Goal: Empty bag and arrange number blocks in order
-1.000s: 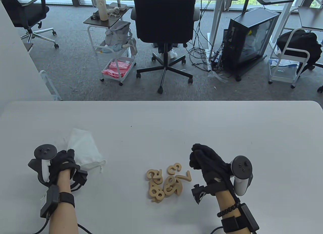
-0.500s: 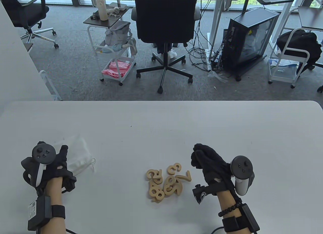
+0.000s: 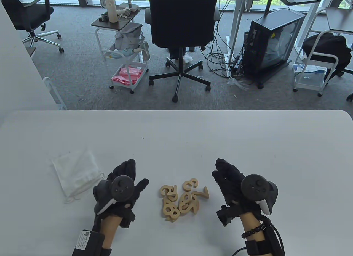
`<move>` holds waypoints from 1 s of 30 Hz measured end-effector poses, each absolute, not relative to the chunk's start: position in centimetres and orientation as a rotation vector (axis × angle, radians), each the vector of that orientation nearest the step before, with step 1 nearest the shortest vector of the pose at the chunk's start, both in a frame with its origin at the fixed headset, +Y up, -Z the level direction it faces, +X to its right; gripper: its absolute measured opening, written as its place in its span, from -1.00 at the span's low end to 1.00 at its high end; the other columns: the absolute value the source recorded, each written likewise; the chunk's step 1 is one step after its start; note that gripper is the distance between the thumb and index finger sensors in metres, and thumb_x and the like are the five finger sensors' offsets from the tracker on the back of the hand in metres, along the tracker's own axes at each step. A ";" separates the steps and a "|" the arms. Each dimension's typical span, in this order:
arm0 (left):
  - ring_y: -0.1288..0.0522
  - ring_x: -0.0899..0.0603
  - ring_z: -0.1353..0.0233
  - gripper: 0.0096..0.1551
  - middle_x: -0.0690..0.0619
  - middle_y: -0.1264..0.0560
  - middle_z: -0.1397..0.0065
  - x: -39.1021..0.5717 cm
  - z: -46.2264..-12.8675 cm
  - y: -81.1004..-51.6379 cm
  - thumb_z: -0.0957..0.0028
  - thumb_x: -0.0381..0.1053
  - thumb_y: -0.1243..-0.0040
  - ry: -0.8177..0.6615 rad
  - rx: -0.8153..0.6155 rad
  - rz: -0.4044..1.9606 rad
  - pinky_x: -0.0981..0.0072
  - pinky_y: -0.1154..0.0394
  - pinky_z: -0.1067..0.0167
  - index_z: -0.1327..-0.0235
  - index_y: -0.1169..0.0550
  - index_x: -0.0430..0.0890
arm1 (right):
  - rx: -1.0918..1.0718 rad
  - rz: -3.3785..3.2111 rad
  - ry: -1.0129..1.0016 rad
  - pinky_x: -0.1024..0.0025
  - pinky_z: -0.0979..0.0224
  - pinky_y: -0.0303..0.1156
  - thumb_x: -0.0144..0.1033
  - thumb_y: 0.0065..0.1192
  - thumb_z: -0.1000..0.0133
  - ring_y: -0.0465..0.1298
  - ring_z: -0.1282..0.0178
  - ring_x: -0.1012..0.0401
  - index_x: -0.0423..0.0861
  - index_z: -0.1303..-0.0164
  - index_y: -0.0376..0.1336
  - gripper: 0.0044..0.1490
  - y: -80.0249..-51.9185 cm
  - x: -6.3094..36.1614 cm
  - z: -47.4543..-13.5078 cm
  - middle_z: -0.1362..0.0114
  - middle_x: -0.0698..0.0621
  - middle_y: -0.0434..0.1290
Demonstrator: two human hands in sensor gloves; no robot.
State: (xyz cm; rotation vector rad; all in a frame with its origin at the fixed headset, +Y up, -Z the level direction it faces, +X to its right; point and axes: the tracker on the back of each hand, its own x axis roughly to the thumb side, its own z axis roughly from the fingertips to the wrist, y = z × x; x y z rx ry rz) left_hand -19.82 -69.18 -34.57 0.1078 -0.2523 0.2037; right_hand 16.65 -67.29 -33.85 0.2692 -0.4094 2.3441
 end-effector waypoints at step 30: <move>-0.20 -0.67 -0.56 0.03 -0.48 -0.13 -0.63 -21.8 -34.6 -70.6 -0.13 0.27 -0.10 -0.175 0.080 0.016 -0.65 -0.14 -0.33 -0.65 -0.15 -0.34 | 1.082 3.186 0.404 -0.19 -0.40 0.48 -0.27 0.48 -0.07 0.52 -0.37 -0.21 -0.13 -0.61 0.09 -0.07 -74.8 -5.2 -39.3 -0.55 -0.28 0.34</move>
